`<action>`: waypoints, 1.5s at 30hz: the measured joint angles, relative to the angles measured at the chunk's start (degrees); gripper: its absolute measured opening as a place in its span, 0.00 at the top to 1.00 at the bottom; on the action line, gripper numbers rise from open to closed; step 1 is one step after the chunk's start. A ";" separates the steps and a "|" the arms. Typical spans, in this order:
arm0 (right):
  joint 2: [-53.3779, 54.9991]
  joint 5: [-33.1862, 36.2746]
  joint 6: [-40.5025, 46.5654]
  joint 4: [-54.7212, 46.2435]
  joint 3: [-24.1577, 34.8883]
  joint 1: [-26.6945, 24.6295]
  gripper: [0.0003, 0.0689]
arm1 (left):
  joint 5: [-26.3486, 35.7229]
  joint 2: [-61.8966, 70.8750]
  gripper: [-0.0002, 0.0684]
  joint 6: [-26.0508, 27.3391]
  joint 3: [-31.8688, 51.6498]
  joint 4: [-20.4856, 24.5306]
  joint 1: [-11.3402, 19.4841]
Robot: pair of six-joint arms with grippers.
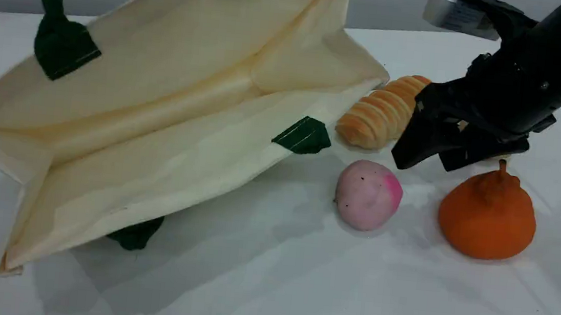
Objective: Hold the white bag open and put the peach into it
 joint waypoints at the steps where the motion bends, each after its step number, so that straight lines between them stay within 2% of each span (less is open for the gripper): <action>1: 0.00 0.63 -0.60 1.02 0.00 0.13 0.26 | 0.00 0.00 0.84 0.00 0.00 0.00 0.00; 9: 2.35 -0.62 -0.83 2.02 0.00 3.28 0.22 | 0.00 0.00 0.84 0.00 0.00 0.00 0.00; 28: 2.85 -6.47 -1.88 4.96 0.00 3.39 0.19 | 0.00 0.00 0.84 0.00 0.00 0.00 0.00; 45: 6.88 -4.41 -7.22 13.01 0.00 3.39 0.19 | 0.00 0.00 0.84 0.00 0.00 0.15 0.00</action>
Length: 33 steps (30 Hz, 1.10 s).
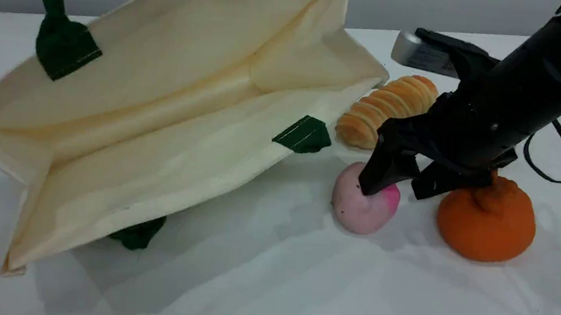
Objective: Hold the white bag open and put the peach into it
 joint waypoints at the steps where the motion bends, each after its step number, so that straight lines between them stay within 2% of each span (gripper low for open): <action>1: 0.00 0.13 -0.76 0.74 0.00 0.00 0.19 | 0.00 0.00 0.84 0.00 0.00 0.00 0.00; 8: 0.00 2.67 -6.62 7.08 0.00 2.18 0.19 | 0.00 0.00 0.84 0.00 0.00 0.00 0.00; 12: 0.00 2.33 -7.27 7.61 0.00 4.99 0.19 | 0.00 0.00 0.84 0.00 0.00 0.00 0.00; 17: 0.00 2.45 -8.25 7.10 0.00 5.30 0.22 | 0.00 0.00 0.84 0.00 0.00 0.00 0.00; 23: 0.00 2.57 -8.21 6.50 0.00 5.30 0.39 | 0.00 0.00 0.84 0.00 0.00 0.08 0.00; 29: 0.00 2.90 -8.18 6.50 0.00 5.30 0.64 | 0.00 0.00 0.84 0.00 0.00 0.08 0.00; 33: 0.00 3.13 -8.18 6.50 0.00 5.30 0.72 | 0.00 0.00 0.84 0.00 0.00 0.08 0.00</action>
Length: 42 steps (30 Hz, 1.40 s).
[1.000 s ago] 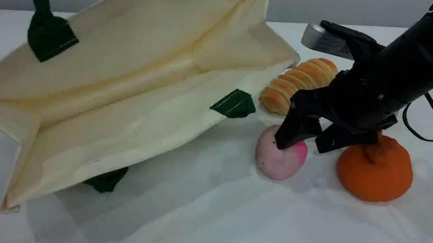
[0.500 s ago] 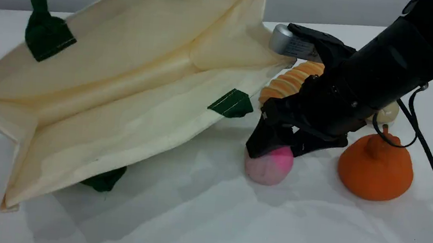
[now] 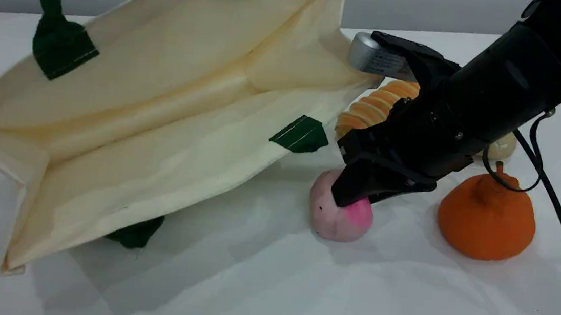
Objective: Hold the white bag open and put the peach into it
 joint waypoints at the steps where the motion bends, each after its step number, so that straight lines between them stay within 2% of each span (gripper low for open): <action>1: 0.00 0.00 0.00 0.00 0.00 -0.06 0.73 | 0.00 0.00 0.84 0.00 0.00 0.00 0.00; 8: -1.29 0.51 0.63 -3.66 0.05 -0.27 0.74 | 0.00 0.00 0.84 0.00 0.00 0.21 0.00; 12: -4.65 1.21 4.27 -7.87 0.10 -1.46 0.75 | 0.00 0.00 0.84 -1.27 0.00 1.77 0.00; 19: -11.89 4.27 14.13 -18.85 0.10 -5.22 0.75 | 0.00 0.00 0.84 -1.32 0.00 2.32 0.00; 26: -19.64 8.50 28.66 -31.60 0.10 -8.86 0.75 | 0.00 0.00 0.84 -1.32 0.00 2.91 0.00; 29: -23.88 9.95 33.47 -34.91 0.10 -8.86 0.75 | 0.00 0.00 0.84 -1.32 0.00 2.91 0.00; 34: -30.98 11.67 35.67 -33.08 0.05 -8.65 0.75 | 0.00 0.00 0.84 -1.32 0.00 2.85 0.00; 37: -34.43 11.72 34.19 -30.45 0.05 -6.78 0.75 | 0.00 0.00 0.84 -1.32 0.00 2.81 0.00; 42: -35.16 8.52 32.83 -28.29 0.67 -0.59 0.75 | 0.00 0.00 0.84 -1.32 0.00 2.81 0.00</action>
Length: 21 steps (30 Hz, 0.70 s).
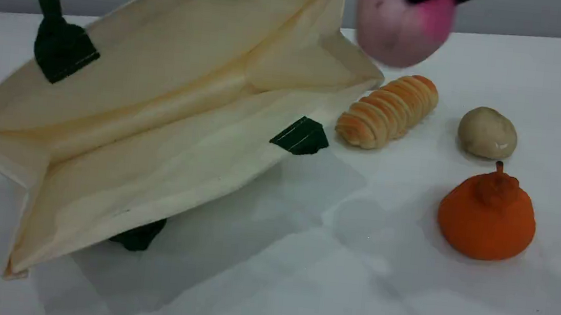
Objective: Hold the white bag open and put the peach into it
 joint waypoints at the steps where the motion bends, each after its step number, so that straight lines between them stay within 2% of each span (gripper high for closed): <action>1: 0.00 -0.98 0.00 0.05 0.00 1.50 0.75 | 0.00 0.00 0.84 0.00 0.00 0.00 0.12; 13: 3.58 -15.47 -1.53 1.07 0.00 18.12 0.75 | 0.00 0.00 0.84 -2.50 0.00 0.00 0.11; 21: 13.39 -22.36 -4.84 3.17 -1.17 18.84 0.75 | 0.00 0.00 0.84 -3.02 0.00 -0.29 0.11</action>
